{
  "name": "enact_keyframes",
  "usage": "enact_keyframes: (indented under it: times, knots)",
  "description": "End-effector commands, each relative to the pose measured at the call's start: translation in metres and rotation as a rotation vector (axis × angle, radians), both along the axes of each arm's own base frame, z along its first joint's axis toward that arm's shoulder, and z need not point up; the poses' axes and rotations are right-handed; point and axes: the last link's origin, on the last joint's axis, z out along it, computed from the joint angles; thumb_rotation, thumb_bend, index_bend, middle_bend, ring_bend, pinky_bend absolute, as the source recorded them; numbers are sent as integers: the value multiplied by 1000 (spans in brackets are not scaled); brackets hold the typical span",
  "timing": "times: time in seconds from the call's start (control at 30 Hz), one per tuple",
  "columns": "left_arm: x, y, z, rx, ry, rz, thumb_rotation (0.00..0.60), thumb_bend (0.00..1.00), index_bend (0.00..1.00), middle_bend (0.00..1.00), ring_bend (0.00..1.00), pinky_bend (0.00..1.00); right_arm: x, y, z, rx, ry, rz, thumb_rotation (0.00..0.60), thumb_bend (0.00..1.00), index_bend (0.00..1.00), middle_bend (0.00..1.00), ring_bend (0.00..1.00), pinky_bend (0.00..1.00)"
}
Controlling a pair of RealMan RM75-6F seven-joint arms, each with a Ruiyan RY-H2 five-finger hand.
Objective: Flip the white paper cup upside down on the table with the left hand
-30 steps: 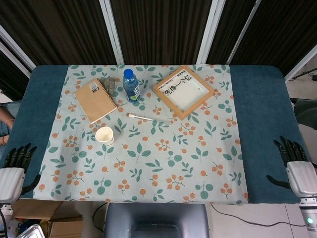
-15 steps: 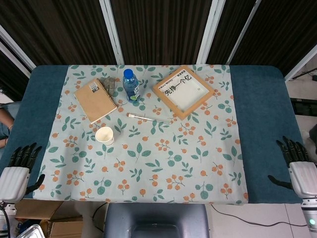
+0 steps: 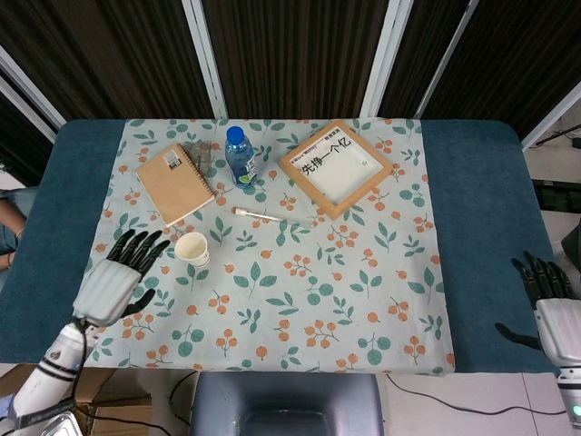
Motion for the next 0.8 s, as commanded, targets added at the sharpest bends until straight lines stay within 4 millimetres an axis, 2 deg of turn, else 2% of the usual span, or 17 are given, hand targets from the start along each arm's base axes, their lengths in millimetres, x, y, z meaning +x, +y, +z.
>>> enact_keyframes:
  times: [0.03,0.4,0.63,0.8]
  knots:
    - [35,24,-27,-64,35,-35,600,320,0,0,0,0,-2,1,1,-4,-1,-6,600,197,0,0,0,0]
    - [69,62,-77,-127,186,-66,600,311,0,0,0,0,-3,1,-5,13,-2,-8,600,197,0,0,0,0]
    - [59,87,-92,-114,295,42,600,311,0,0,0,0,-6,1,-2,6,-1,-18,600,197,0,0,0,0]
    - [51,94,-100,-136,330,113,600,311,0,0,0,0,-9,0,-1,5,8,-25,600,197,0,0,0,0]
